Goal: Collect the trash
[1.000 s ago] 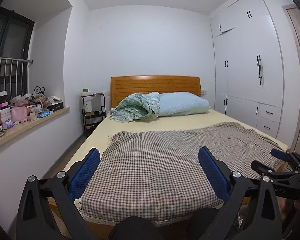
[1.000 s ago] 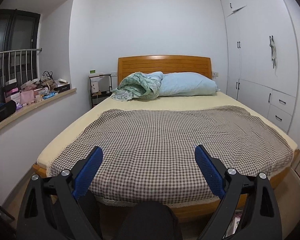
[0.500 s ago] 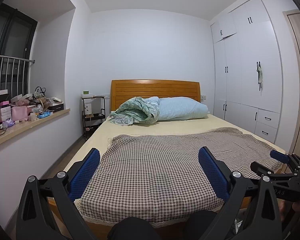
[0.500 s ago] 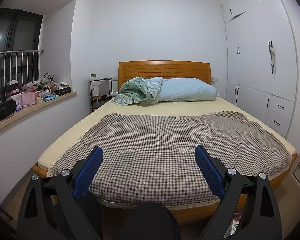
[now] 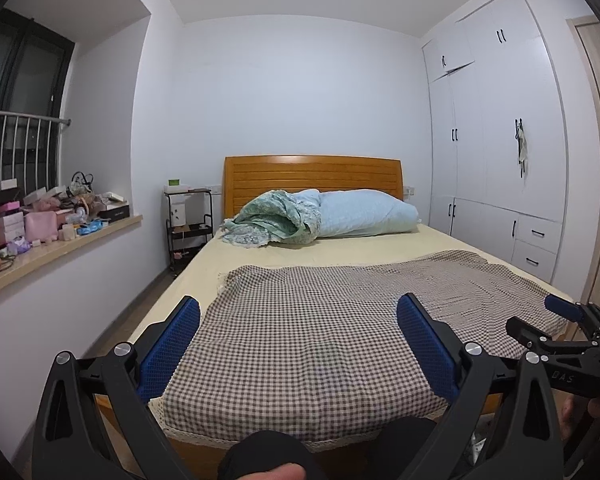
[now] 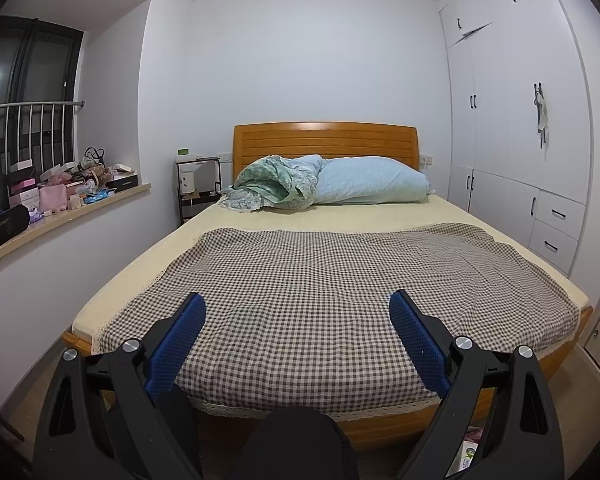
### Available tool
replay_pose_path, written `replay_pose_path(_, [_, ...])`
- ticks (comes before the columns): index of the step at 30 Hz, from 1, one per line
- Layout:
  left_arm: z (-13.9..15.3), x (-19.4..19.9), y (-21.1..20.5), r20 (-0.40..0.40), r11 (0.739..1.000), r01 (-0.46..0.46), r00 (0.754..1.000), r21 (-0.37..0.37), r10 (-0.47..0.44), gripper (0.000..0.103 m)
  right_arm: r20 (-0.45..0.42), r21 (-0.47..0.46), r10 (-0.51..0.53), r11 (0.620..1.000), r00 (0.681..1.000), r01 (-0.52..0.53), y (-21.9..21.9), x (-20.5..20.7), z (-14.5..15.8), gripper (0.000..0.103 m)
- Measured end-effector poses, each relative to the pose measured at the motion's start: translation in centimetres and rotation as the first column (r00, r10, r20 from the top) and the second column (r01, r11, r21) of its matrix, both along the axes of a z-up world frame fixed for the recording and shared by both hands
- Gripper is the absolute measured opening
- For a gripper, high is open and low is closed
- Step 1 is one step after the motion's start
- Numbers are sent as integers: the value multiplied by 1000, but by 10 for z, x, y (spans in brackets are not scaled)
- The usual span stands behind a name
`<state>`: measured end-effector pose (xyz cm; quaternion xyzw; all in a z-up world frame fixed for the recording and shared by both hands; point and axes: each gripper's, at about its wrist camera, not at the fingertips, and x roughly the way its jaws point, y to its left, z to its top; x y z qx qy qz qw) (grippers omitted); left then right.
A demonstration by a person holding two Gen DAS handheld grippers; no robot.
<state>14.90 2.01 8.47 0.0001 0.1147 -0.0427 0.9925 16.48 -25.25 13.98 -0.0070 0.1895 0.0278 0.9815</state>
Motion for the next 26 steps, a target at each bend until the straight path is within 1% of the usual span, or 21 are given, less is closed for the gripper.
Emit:
replay_pose_path(12, [2, 2, 7, -8, 1000, -12, 1000, -13, 12, 96, -1, -5, -11, 1000, 1000, 11, 5, -1, -1, 89])
replay_pose_path(15, [-1, 6, 9, -21, 1000, -9, 1000, -12, 9, 96, -5, -5, -13, 1000, 1000, 13, 5, 0, -2, 89])
replay_pose_path(17, [-5, 9, 11, -24, 1000, 7, 1000, -25, -7, 96, -11, -4, -16, 1000, 1000, 16, 5, 2, -4, 89])
replay_pose_path(18, [-8, 13, 10, -44, 1000, 9, 999, -26, -10, 96, -14, -3, -18, 1000, 1000, 18, 4, 4, -6, 89])
replay_pose_path(20, [-16, 30, 13, -96, 999, 12, 995, -42, -16, 96, -9, -8, -19, 1000, 1000, 19, 2, 10, -12, 89])
replay_pose_path(21, [-20, 38, 15, -106, 999, 25, 994, -48, -30, 96, 0, -18, -16, 1000, 1000, 16, 0, 16, -18, 89])
replay_pose_path(22, [-31, 56, 20, -119, 998, 43, 992, -50, -48, 96, 2, -34, -14, 999, 1000, 14, -2, 25, -26, 89])
replay_pose_path(23, [-42, 72, 24, -142, 998, 48, 988, -46, -54, 96, -30, -81, -44, 996, 999, 41, -8, 49, -44, 89])
replay_pose_path(24, [-63, 102, 34, -200, 998, 39, 979, -39, -46, 96, -70, -109, -75, 992, 995, 67, -15, 68, -59, 89])
replay_pose_path(25, [-89, 135, 47, -274, 1000, 0, 962, -31, -9, 96, -127, -130, -109, 987, 986, 92, -24, 91, -78, 89])
replay_pose_path(26, [-110, 163, 58, -338, 999, -45, 941, -24, 34, 96, -223, -133, -143, 984, 964, 115, -41, 122, -104, 89])
